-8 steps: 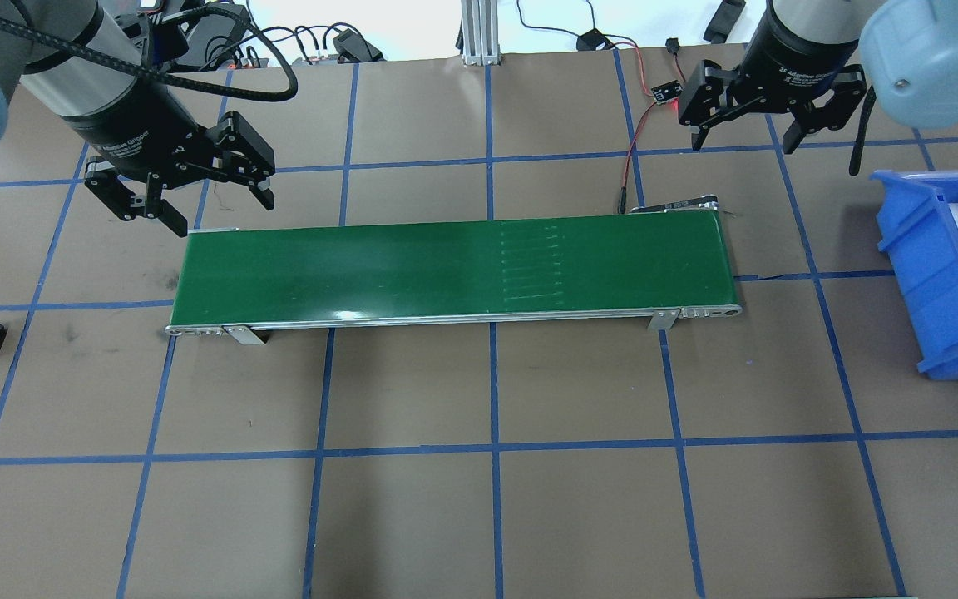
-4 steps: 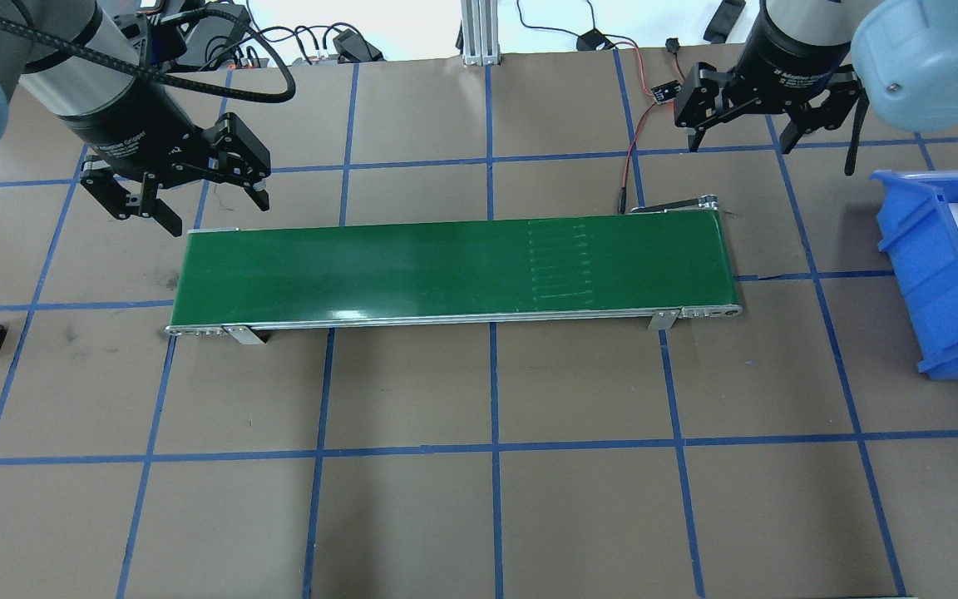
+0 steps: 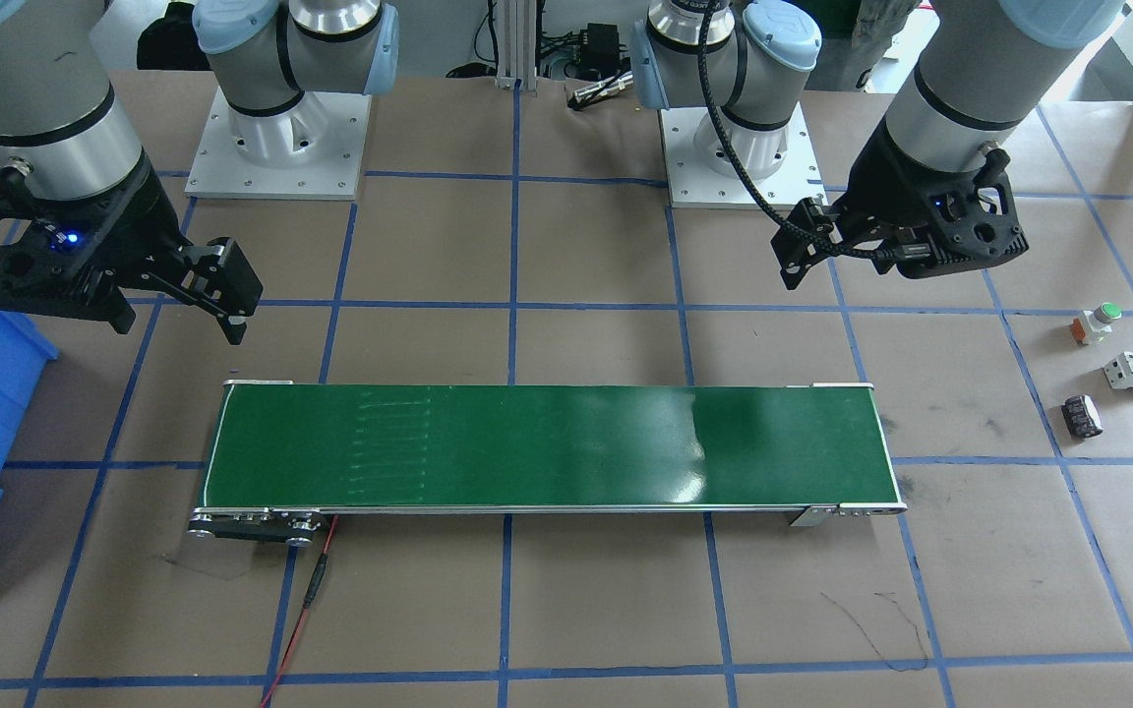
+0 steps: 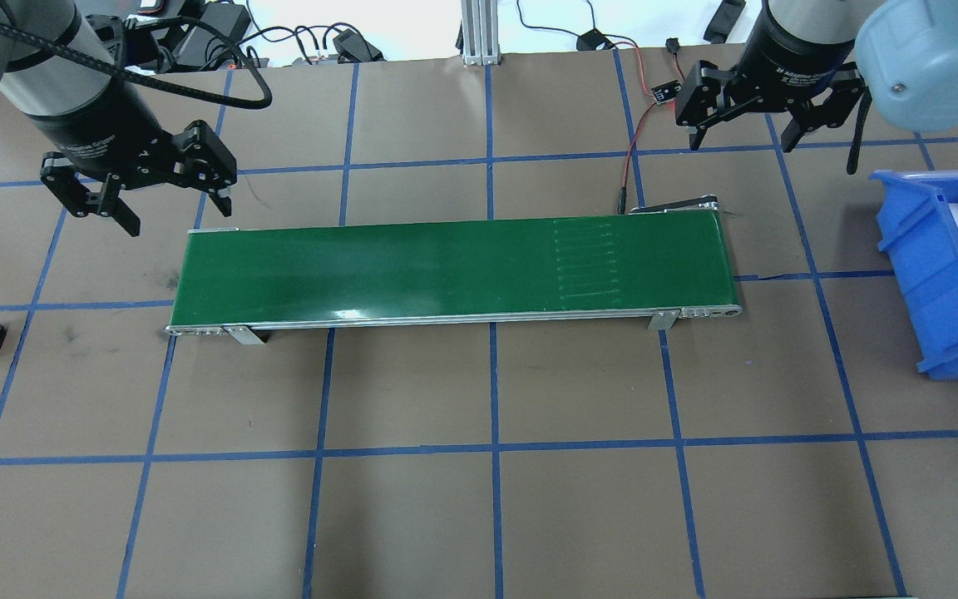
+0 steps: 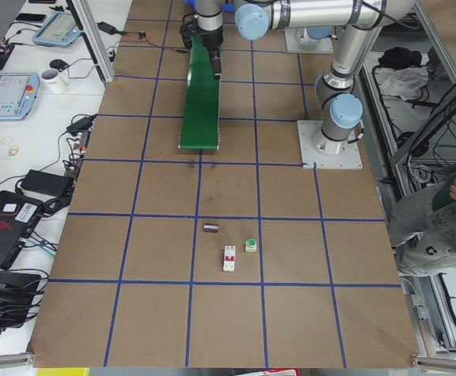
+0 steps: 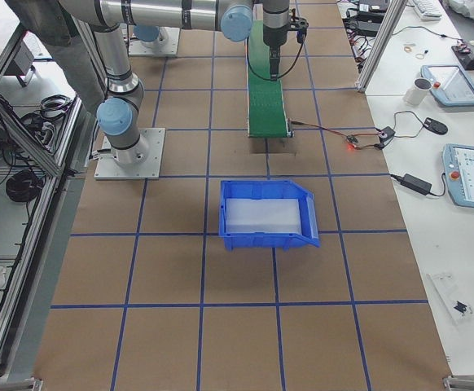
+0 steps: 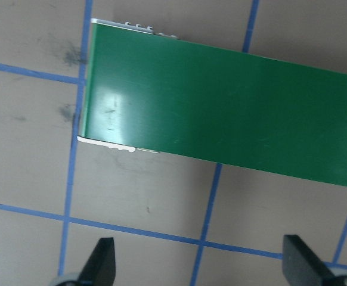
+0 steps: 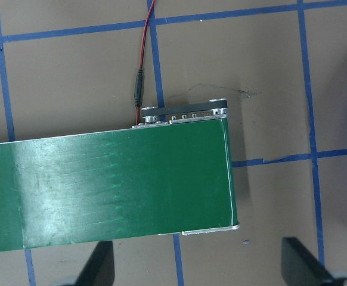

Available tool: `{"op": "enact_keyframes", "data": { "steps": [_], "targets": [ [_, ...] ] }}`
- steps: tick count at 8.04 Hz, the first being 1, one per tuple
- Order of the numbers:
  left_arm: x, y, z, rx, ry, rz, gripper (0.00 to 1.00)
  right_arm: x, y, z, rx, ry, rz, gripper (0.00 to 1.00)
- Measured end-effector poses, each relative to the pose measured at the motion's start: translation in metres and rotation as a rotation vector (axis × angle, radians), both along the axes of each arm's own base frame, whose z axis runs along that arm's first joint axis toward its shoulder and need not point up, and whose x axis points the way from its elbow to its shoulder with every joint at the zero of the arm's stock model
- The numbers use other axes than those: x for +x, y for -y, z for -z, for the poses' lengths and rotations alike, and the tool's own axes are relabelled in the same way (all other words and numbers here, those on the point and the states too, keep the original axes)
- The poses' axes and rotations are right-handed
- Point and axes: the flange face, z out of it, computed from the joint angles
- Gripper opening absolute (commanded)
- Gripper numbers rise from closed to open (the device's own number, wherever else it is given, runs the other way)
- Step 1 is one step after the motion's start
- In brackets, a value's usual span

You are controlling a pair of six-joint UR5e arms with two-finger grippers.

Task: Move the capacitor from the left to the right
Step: 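Move the left gripper outward toward the black capacitor beside the conveyor, then lower the left gripper and grasp the black capacitor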

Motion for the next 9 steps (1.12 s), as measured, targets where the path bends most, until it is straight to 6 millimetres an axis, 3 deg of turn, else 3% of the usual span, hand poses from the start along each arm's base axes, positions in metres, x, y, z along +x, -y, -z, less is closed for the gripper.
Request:
{"op": "enact_keyframes", "data": {
  "steps": [1,4,6,9],
  "targets": [
    [0.026,0.003,0.004,0.014,0.051,0.013,1.00,0.000,0.000,0.000,0.000,0.001,0.000,1.00],
    [0.130,0.030,0.023,-0.039,0.141,-0.047,1.00,0.001,0.000,0.000,-0.003,0.006,0.012,1.00],
    [0.186,0.035,0.034,-0.035,0.176,0.008,1.00,0.001,0.000,0.001,-0.001,0.010,0.013,1.00],
    [0.273,0.034,0.085,0.051,0.220,0.120,1.00,0.000,0.000,0.001,0.002,0.002,0.013,1.00]
  ]
}}
